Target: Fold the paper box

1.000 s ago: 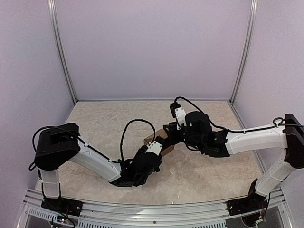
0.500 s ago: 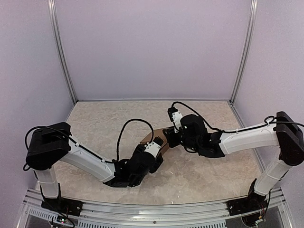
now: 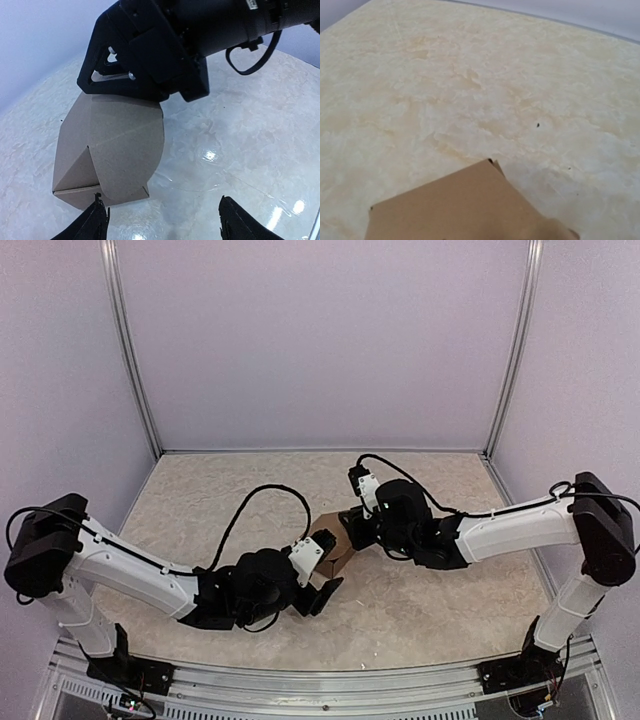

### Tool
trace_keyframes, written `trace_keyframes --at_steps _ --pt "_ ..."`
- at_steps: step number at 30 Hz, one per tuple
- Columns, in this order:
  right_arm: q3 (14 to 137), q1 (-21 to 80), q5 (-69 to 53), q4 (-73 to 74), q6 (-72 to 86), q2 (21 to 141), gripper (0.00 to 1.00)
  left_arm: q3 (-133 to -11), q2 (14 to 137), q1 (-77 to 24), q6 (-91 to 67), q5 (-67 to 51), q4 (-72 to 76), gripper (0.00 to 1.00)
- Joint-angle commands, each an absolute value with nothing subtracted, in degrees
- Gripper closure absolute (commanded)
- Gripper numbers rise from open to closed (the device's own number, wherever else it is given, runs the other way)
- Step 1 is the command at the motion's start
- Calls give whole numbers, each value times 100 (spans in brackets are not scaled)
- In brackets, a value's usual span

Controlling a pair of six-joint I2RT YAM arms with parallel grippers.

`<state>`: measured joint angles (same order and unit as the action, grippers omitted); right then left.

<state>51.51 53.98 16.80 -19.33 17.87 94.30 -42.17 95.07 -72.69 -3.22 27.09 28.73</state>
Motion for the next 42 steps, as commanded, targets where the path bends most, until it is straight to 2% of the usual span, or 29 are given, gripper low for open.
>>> trace_keyframes --at_steps 1,5,9,12,21,33,42 --pt "5274 5286 1487 -1880 1717 9640 70 -3756 8874 -7137 -635 1658 2489 28" --pt "5287 5245 1403 -1848 1641 9703 70 -3560 8303 -6737 -1135 1628 2331 29" --pt "5306 5221 1287 -1771 1606 9842 70 -3811 7948 -6047 -1783 1269 1762 29" --pt "5285 5220 1259 -1753 1606 9914 71 -3996 7903 -5955 -1813 1484 1655 30" --pt "5333 5199 1318 -1401 1428 9932 76 -4565 8465 -5531 -2645 1241 1466 31" --pt "5126 5195 1233 -1262 1442 9966 77 -4522 8907 -5281 -3969 851 1761 31" --pt "5396 5203 1282 -1062 1273 9684 72 -4182 9234 -5011 -5301 201 2680 30"
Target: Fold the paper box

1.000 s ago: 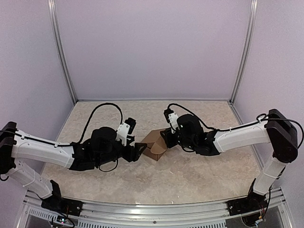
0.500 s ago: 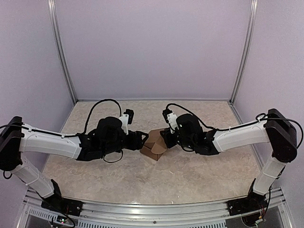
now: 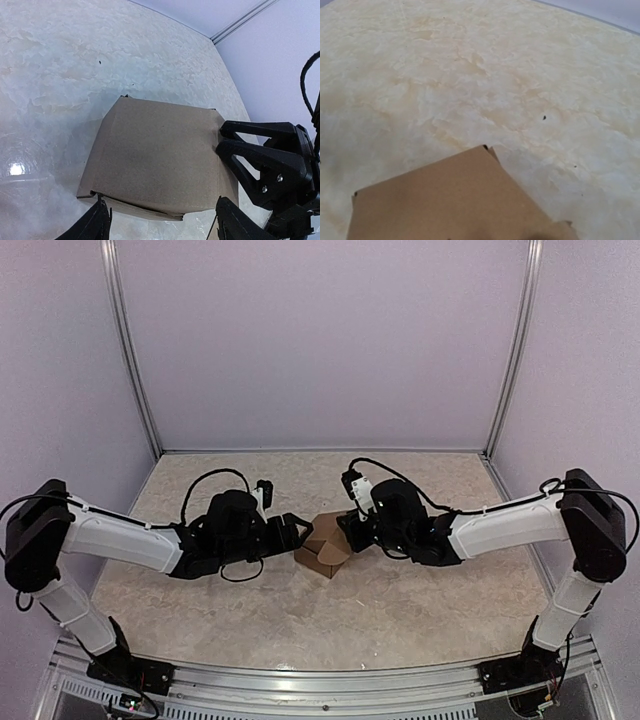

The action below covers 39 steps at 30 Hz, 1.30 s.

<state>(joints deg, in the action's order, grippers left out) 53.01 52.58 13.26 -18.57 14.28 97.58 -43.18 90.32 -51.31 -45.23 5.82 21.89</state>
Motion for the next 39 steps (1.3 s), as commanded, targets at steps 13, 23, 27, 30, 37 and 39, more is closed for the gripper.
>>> trace_keyframes --at_steps 13,23,27,30,37,39 --pt "5377 5094 1441 -810 971 8494 60 -4118 9574 -4895 -5722 89 2900 30" --pt "4143 4463 1779 -1330 1317 7683 59 -4234 9797 -4789 -5854 -201 2925 30" --pt "3805 3994 1198 -1802 1765 8054 72 -4230 9873 -4736 -5992 -235 2971 30" --pt "3711 3752 735 -2259 2120 8510 88 -4220 9943 -4675 -6100 -326 3106 29" --pt "3929 3476 -246 -3048 2609 9675 100 -4231 10101 -4567 -6338 -571 3496 29" --pt "4047 3472 -481 -3199 2664 9956 100 -4253 10144 -4547 -6382 -617 3534 29"
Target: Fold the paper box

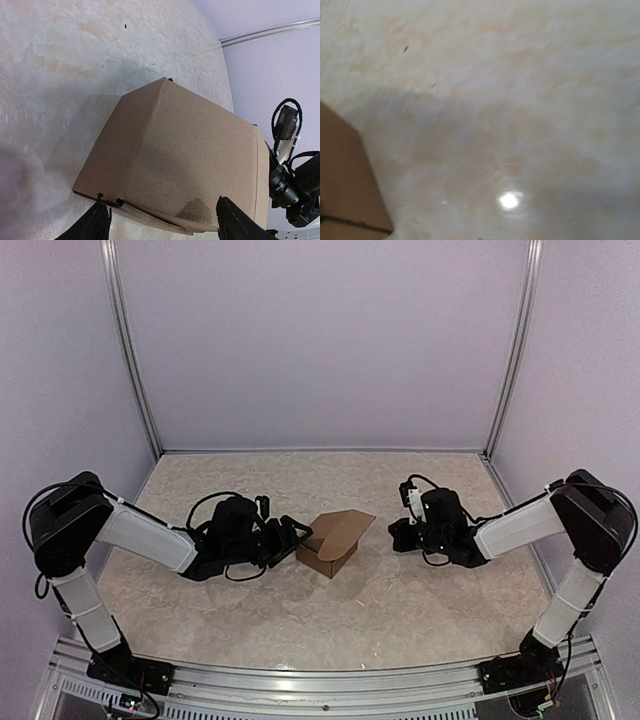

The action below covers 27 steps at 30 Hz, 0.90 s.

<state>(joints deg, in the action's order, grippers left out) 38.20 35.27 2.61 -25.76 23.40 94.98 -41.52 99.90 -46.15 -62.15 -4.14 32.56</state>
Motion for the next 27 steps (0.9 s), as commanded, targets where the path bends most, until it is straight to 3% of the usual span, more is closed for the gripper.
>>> trace_keyframes --at_steps 1,9,27 --pt "4073 3472 -611 -3313 2702 10071 100 -4266 10158 -4544 -6395 -630 3546 29" --pt "4214 3472 -1329 -3986 2823 10766 100 -4351 10263 -4391 -6377 -772 3566 29" --pt "3878 3769 -1573 -4349 2867 10730 100 -4834 10774 -3959 -6163 -1280 3561 30"
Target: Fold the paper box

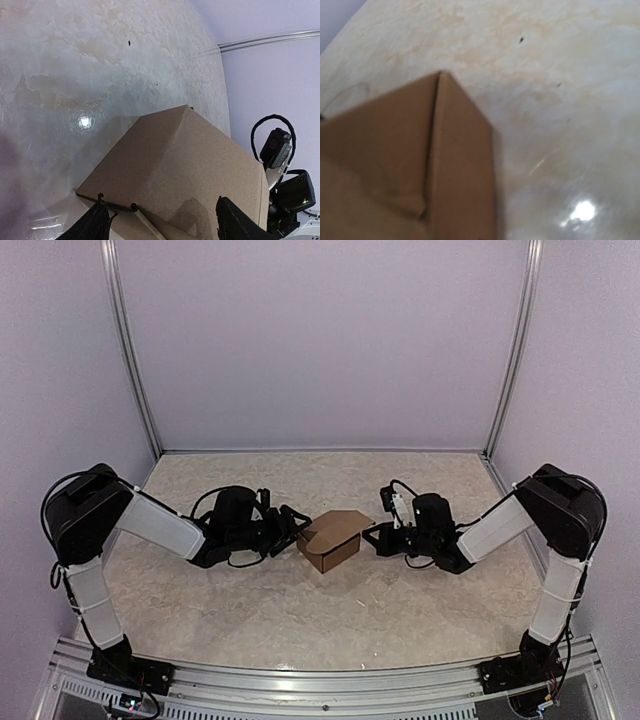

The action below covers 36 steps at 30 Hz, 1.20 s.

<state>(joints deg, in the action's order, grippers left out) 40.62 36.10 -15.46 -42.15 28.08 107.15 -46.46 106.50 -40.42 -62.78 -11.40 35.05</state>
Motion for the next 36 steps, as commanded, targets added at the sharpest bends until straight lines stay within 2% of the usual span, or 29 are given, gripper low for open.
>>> trace_keyframes --at_steps 1,13,23,28,32,36 --pt "3831 3803 -1572 -4370 2881 10705 100 -4845 10791 -3943 -6157 -1297 3564 30" --pt "3307 4233 -1081 -4115 2836 9967 100 -5057 10921 -3737 -5686 -1342 3027 30" --pt "3524 4275 384 -2246 1966 8916 100 -4588 10379 -3423 -5287 -1478 2476 30" --pt "3795 4259 1071 -1703 1499 8514 84 -4419 10115 -3574 -5292 -1457 2470 30" --pt "4003 4172 1393 -1554 1365 8239 60 -4635 9802 -3691 -4972 -1337 1685 30" --pt "4380 3994 1262 -1184 1490 8153 58 -4825 9554 -3809 -4807 -1308 1332 30"
